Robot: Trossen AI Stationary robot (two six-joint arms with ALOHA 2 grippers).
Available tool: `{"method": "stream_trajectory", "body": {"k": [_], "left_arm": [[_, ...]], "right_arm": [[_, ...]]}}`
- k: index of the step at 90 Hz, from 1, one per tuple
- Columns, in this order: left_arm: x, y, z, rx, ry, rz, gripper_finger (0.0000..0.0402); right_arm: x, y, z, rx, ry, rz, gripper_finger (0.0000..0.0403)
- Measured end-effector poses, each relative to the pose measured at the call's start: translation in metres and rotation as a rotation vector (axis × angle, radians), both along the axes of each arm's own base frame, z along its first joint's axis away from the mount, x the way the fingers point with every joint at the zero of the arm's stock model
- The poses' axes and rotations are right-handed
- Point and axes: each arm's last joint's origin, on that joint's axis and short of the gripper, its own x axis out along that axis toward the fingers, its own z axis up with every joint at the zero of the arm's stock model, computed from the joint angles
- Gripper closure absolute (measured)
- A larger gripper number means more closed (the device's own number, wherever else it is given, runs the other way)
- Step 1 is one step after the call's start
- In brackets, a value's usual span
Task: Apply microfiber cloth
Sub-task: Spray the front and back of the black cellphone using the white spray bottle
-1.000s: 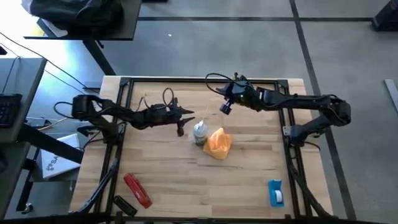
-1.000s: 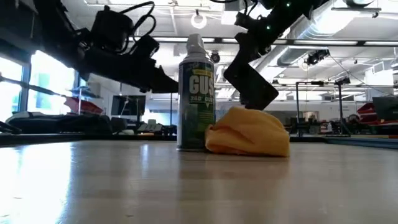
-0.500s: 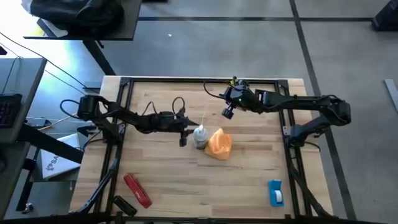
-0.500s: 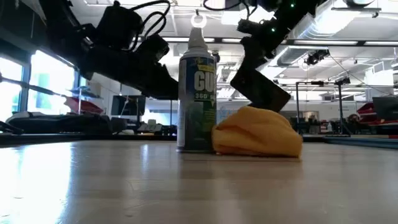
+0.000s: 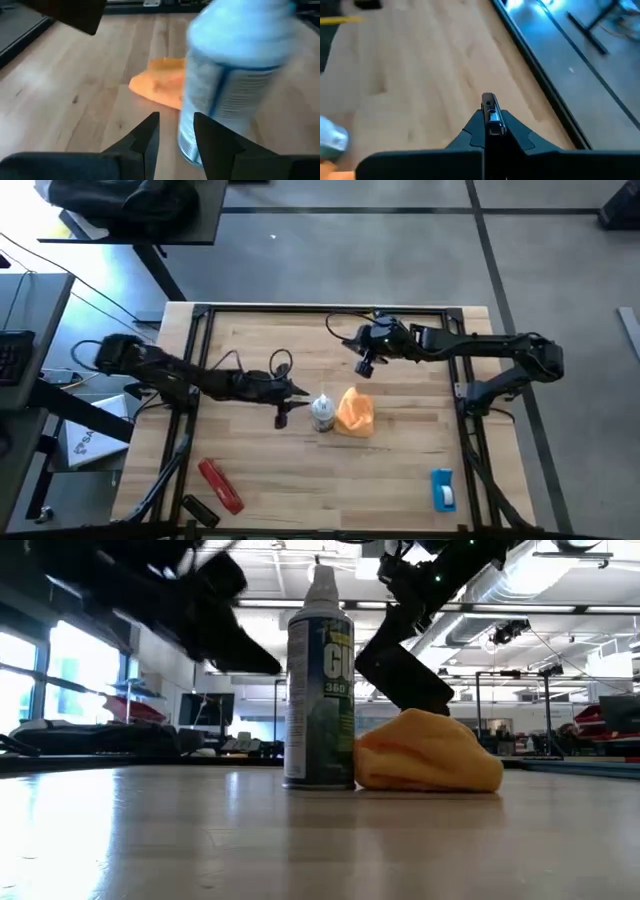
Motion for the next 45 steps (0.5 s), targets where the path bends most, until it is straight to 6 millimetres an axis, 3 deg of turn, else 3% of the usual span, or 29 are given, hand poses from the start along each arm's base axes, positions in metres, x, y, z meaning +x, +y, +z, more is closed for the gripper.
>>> {"method": "stream_trajectory", "body": {"k": [11,20,30,45], "left_arm": [[-0.016,-0.002,0.032,0.082,-0.129,0.043,0.0300],[-0.020,-0.001,0.051,0.071,-0.264,-0.030,0.0300],[-0.018,0.007,0.059,0.038,-0.352,-0.090,0.0300],[-0.010,0.028,0.060,0.051,-0.425,-0.025,0.0300]], "right_arm": [[0.004,-0.007,0.008,-0.020,-0.087,0.073,0.0402],[0.005,-0.016,0.013,-0.038,-0.143,0.138,0.0402],[0.000,-0.036,0.018,-0.056,-0.207,0.148,0.0402],[-0.005,-0.065,0.013,-0.013,-0.340,0.206,0.0402]]}}
